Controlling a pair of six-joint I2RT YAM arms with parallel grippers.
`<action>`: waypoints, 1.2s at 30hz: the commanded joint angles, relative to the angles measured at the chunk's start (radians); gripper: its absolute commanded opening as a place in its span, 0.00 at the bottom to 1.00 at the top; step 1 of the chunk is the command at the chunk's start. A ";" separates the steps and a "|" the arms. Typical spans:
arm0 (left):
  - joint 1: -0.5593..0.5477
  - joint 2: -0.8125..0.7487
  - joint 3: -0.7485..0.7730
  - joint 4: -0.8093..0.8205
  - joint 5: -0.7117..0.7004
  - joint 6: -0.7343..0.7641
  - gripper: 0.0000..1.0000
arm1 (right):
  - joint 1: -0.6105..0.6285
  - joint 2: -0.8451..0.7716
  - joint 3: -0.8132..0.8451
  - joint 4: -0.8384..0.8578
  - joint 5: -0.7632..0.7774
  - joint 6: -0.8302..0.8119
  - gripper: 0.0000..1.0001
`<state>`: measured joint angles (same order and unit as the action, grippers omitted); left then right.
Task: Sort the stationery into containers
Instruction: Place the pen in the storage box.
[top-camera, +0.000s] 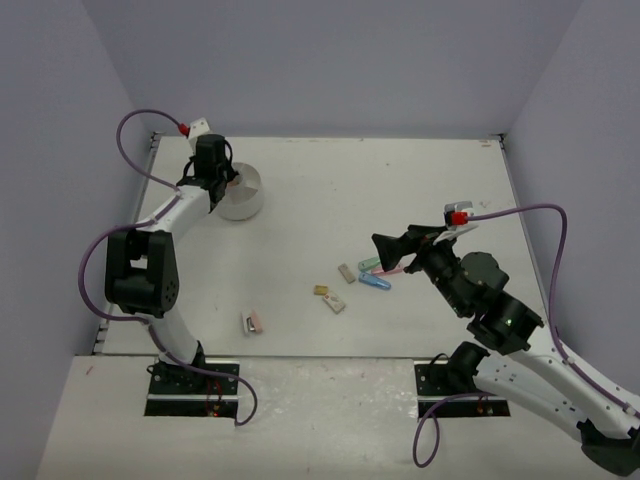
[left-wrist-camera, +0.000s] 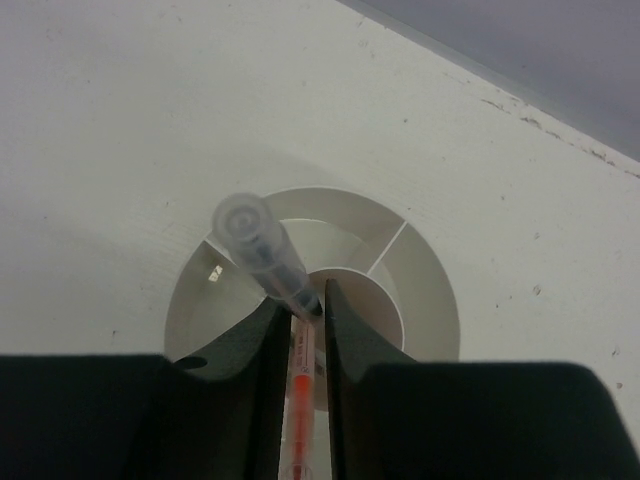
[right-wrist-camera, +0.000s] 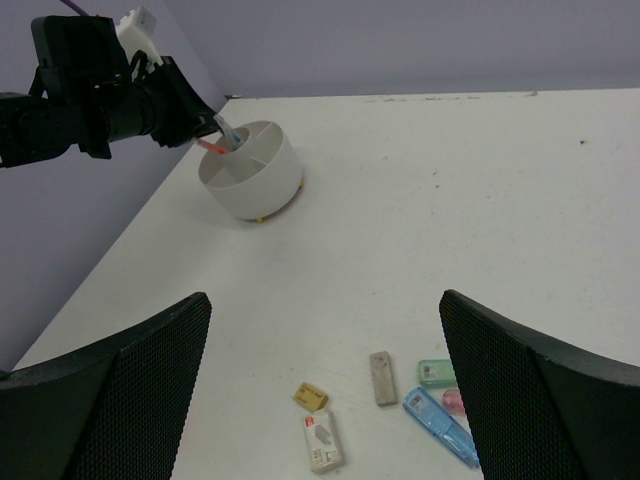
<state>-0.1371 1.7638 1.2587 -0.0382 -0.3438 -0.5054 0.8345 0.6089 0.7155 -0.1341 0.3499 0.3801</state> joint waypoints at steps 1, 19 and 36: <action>0.008 -0.035 0.005 0.017 0.008 -0.011 0.24 | -0.003 0.007 -0.004 0.037 0.015 -0.014 0.99; 0.008 -0.269 0.139 -0.208 0.058 -0.035 1.00 | -0.003 0.104 0.021 0.036 -0.051 -0.035 0.99; 0.008 -0.996 -0.244 -0.451 0.164 0.063 1.00 | 0.000 0.693 0.333 -0.323 -0.265 -0.099 0.96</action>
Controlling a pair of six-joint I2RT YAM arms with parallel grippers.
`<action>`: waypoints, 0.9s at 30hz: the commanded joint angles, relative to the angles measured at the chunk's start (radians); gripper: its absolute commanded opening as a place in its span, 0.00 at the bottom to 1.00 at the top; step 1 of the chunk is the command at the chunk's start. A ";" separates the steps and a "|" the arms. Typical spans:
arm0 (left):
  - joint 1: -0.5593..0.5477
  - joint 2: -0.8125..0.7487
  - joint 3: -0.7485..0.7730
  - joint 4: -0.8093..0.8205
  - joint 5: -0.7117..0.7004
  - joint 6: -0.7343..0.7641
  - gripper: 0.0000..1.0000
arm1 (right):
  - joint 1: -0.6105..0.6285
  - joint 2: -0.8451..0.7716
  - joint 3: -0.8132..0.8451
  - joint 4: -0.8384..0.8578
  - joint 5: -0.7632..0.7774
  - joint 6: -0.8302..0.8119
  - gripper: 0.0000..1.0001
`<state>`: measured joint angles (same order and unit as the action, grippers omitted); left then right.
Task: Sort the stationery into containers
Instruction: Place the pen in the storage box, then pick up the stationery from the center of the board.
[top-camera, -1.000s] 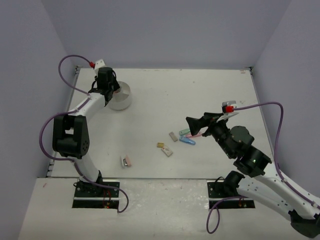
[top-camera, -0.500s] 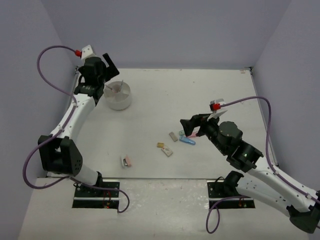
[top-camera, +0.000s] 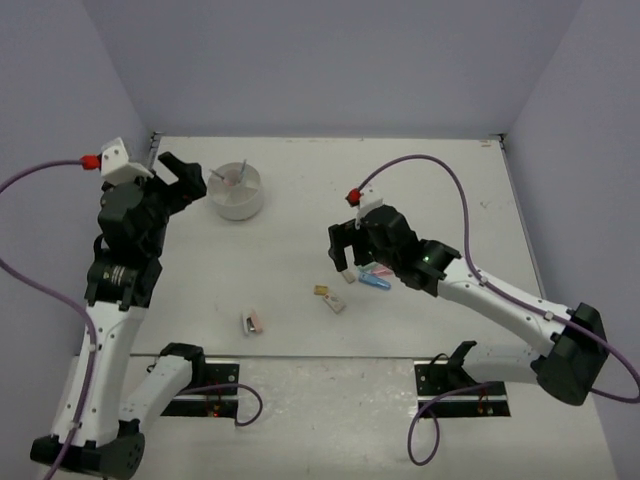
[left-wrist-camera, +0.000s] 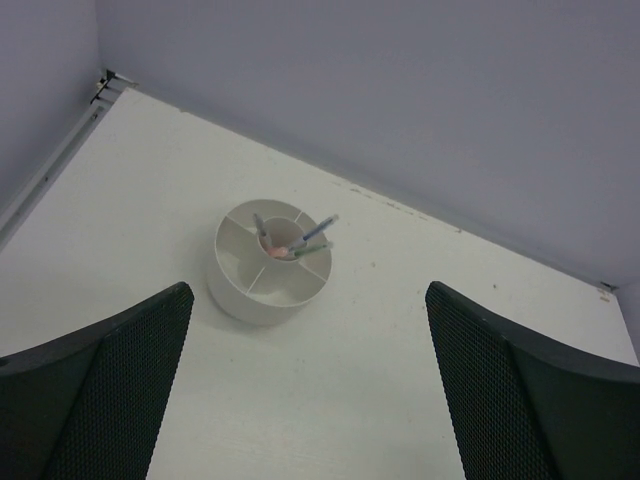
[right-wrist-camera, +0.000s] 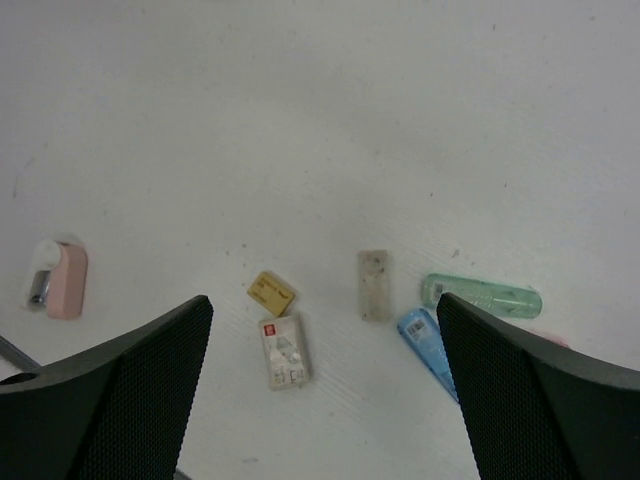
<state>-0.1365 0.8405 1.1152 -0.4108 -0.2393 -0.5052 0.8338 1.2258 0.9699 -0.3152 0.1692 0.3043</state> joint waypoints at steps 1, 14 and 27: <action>0.008 -0.096 -0.147 -0.076 0.062 0.070 1.00 | 0.001 0.114 0.107 -0.163 -0.099 -0.016 0.93; 0.006 -0.263 -0.355 -0.033 0.085 0.121 1.00 | 0.163 0.443 0.196 -0.338 0.055 0.044 0.71; 0.005 -0.258 -0.363 -0.023 0.150 0.129 1.00 | -0.020 0.521 0.255 -0.246 -0.045 -0.023 0.46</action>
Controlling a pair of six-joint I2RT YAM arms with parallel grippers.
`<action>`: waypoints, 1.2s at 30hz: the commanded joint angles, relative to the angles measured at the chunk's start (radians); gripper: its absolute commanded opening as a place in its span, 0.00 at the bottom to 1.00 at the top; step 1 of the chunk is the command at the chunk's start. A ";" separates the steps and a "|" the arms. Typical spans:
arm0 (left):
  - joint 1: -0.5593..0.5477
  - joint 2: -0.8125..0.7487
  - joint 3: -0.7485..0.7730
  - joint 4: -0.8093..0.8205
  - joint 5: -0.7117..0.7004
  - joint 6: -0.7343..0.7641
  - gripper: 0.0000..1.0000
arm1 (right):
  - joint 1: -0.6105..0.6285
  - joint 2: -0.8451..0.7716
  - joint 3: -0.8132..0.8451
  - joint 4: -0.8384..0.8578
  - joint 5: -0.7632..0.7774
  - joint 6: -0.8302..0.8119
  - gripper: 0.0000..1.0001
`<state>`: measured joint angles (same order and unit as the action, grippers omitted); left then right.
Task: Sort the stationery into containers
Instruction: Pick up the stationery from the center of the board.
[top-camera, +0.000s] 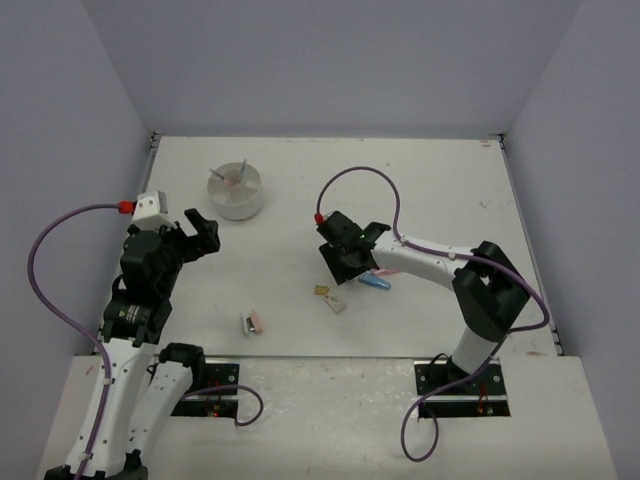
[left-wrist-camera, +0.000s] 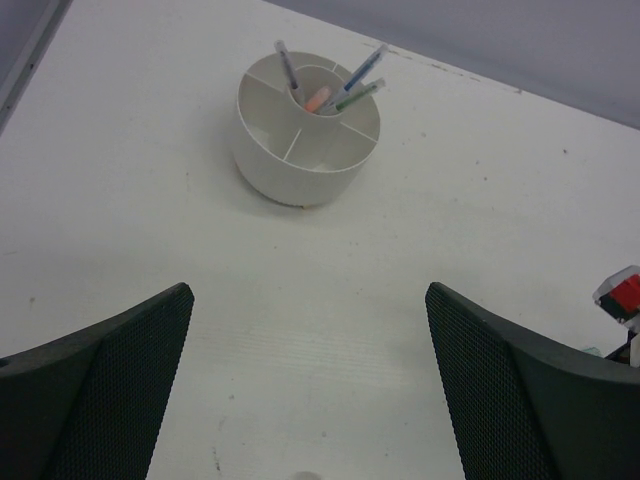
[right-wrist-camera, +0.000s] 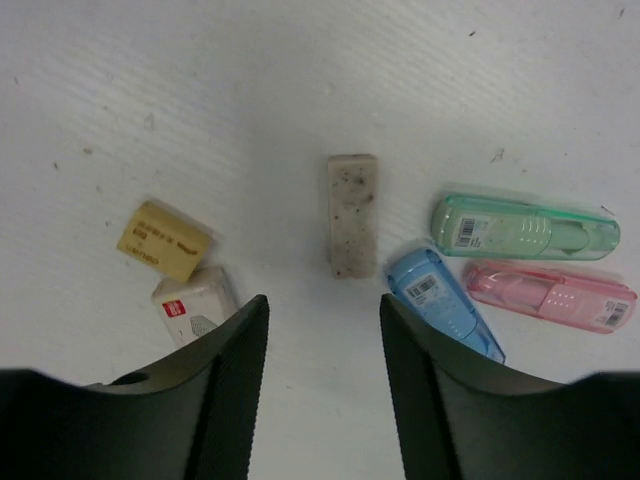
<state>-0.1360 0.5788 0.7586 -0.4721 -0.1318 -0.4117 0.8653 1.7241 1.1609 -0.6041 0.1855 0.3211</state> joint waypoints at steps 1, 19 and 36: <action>0.004 0.004 -0.006 0.039 0.046 0.036 1.00 | -0.057 0.032 0.074 0.044 -0.061 -0.045 0.43; 0.004 0.019 -0.011 0.047 0.079 0.042 1.00 | -0.072 0.178 0.098 -0.011 0.074 -0.008 0.32; 0.004 0.034 0.002 0.051 0.095 0.021 1.00 | -0.069 0.103 0.038 -0.020 0.028 0.026 0.24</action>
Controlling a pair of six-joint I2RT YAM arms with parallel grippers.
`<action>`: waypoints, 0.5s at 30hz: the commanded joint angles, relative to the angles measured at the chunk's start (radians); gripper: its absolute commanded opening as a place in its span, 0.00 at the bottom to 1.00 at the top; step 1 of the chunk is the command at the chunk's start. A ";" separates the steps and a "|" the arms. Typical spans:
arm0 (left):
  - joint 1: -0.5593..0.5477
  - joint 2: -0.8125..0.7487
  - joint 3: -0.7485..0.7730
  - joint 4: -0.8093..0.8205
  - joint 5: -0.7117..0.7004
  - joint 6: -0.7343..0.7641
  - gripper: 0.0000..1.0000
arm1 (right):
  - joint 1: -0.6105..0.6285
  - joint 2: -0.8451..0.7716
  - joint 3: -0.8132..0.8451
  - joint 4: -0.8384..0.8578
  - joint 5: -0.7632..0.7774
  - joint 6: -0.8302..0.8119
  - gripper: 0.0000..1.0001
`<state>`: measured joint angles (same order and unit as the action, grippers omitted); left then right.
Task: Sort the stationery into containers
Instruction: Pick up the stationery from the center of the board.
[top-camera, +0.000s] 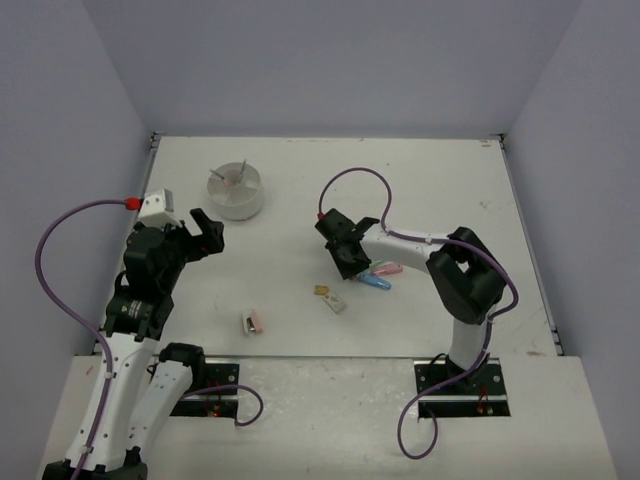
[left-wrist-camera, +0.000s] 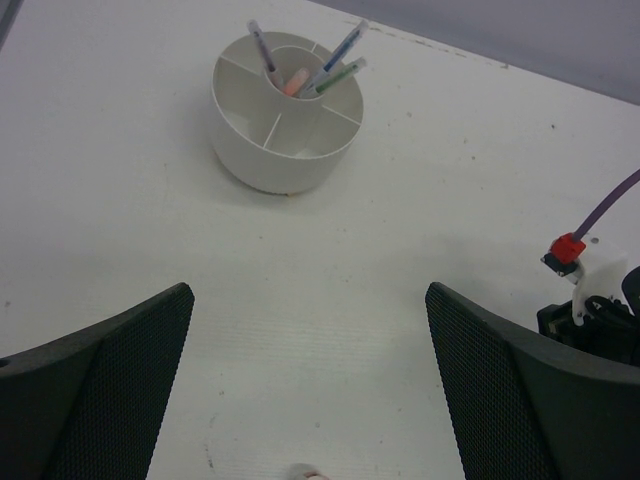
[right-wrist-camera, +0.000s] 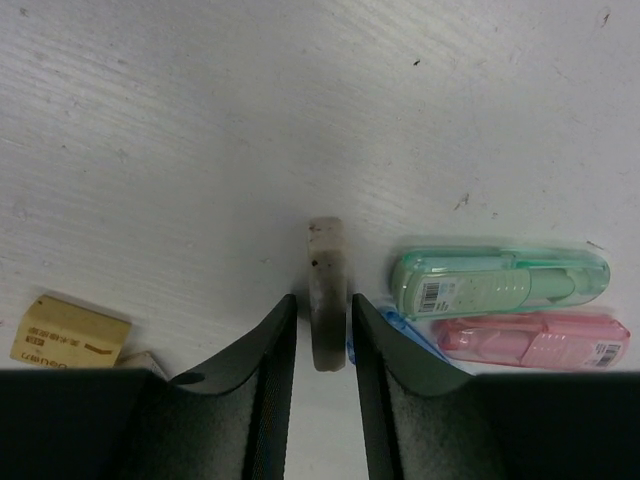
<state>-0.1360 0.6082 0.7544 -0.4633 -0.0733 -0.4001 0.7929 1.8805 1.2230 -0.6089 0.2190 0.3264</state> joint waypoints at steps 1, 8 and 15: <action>0.004 0.007 0.008 0.043 0.045 0.003 1.00 | 0.004 -0.068 -0.027 -0.010 -0.013 0.019 0.18; 0.006 0.016 -0.001 0.094 0.239 -0.035 1.00 | 0.029 -0.220 -0.053 0.079 -0.151 0.000 0.00; 0.004 0.054 -0.080 0.403 0.823 -0.148 0.98 | 0.048 -0.586 -0.165 0.295 -0.598 -0.062 0.00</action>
<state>-0.1359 0.6475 0.7453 -0.3289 0.3084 -0.4393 0.8342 1.5041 1.1131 -0.5070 -0.0175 0.3079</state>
